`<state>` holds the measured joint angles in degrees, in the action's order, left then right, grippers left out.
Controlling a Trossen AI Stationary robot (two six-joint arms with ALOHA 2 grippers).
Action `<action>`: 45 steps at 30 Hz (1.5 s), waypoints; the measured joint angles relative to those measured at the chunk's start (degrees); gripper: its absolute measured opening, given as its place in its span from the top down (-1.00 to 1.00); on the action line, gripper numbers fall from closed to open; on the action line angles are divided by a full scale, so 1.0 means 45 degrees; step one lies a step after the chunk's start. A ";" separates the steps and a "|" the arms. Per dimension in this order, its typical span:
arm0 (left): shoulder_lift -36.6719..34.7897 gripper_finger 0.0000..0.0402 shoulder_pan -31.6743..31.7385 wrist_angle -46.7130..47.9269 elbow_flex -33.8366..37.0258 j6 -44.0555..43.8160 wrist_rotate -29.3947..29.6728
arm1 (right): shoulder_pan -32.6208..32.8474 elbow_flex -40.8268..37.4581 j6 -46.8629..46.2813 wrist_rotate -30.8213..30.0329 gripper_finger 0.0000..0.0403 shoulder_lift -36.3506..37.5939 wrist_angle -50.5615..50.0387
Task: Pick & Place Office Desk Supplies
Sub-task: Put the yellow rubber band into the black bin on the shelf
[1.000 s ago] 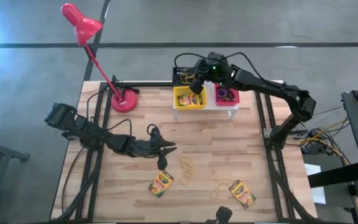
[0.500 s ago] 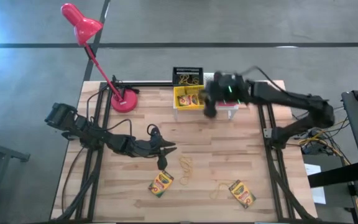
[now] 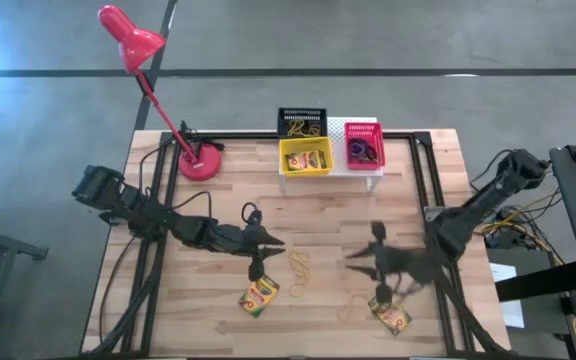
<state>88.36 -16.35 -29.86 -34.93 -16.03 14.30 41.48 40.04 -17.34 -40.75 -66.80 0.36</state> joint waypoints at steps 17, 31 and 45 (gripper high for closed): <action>0.4040 0.50 0.1123 0.6874 -0.5565 0.2597 -0.2777 | 0.0149 -0.2994 0.0901 -0.4708 0.65 -0.2504 0.7355; 0.5050 0.50 0.1480 0.6417 -0.4893 0.7243 -0.3332 | 0.0006 -0.2974 0.0895 -0.4640 0.67 -0.2460 0.7372; 0.4948 0.98 0.1510 0.6773 -0.4953 0.7135 -0.3703 | -0.0065 -0.2995 0.0854 -0.4620 0.69 -0.2460 0.7355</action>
<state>110.62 -9.55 0.62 -57.22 16.08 -2.37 41.19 26.57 -13.50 -61.54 -77.87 33.45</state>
